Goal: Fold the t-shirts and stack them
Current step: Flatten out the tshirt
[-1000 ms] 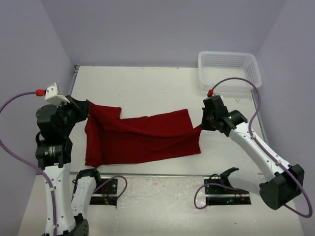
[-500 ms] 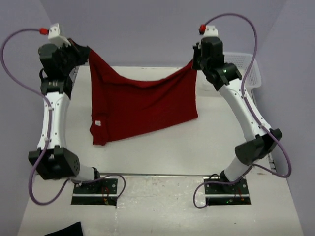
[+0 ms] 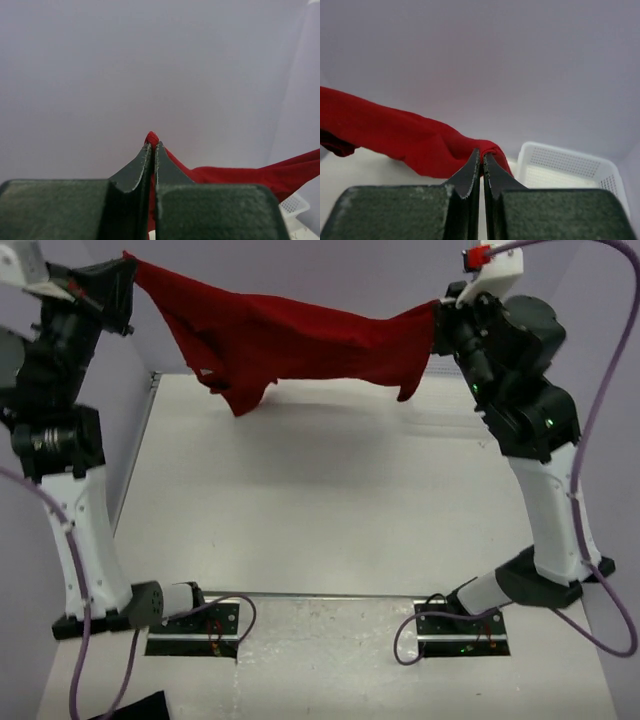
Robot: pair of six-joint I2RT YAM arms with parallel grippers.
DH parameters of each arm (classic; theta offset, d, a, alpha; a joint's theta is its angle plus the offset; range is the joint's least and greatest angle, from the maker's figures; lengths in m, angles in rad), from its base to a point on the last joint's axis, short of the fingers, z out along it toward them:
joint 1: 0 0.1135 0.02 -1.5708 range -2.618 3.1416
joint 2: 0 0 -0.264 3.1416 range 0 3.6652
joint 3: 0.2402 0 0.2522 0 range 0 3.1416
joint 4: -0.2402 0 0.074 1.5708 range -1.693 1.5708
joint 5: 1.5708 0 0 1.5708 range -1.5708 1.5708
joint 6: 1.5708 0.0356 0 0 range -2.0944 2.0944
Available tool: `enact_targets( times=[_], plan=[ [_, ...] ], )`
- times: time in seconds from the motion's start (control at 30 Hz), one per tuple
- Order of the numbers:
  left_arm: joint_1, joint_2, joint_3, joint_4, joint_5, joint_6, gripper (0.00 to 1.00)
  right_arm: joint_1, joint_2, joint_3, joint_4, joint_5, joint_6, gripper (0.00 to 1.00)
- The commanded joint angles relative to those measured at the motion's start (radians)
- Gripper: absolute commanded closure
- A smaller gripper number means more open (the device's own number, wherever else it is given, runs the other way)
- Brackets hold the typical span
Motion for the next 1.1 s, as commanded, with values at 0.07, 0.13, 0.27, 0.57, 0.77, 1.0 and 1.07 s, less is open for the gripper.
enact_targets(
  times=[0.07, 0.13, 0.27, 0.57, 0.77, 1.0, 1.07],
  plan=[
    [-0.004, -0.304, -0.007, -0.003, 0.041, 0.022, 1.00, 0.138, -0.208, 0.026, -0.031, 0.071, -0.078, 1.00],
    [-0.005, -0.328, 0.057, -0.052, 0.071, 0.024, 1.00, 0.195, -0.254, 0.044, -0.058, 0.091, -0.078, 1.00],
    [-0.005, -0.349, 0.174, -0.112, 0.100, 0.019, 1.00, 0.249, -0.342, 0.069, -0.124, 0.057, -0.042, 1.00],
    [-0.004, -0.270, 0.109, -0.052, 0.093, 0.014, 1.00, 0.237, -0.275, -0.072, -0.056, 0.190, -0.121, 1.00],
    [-0.008, -0.030, -0.311, 0.238, 0.093, 0.043, 1.00, 0.025, -0.029, -0.250, 0.070, -0.018, -0.009, 1.00],
    [-0.040, 0.604, -0.188, 0.258, 0.111, 0.083, 1.00, -0.086, 0.431, -0.196, 0.127, -0.057, 0.026, 1.00],
    [-0.042, 0.712, -0.124, 0.247, 0.090, 0.077, 1.00, -0.099, 0.517, -0.184, 0.139, -0.079, 0.031, 1.00]
  ],
)
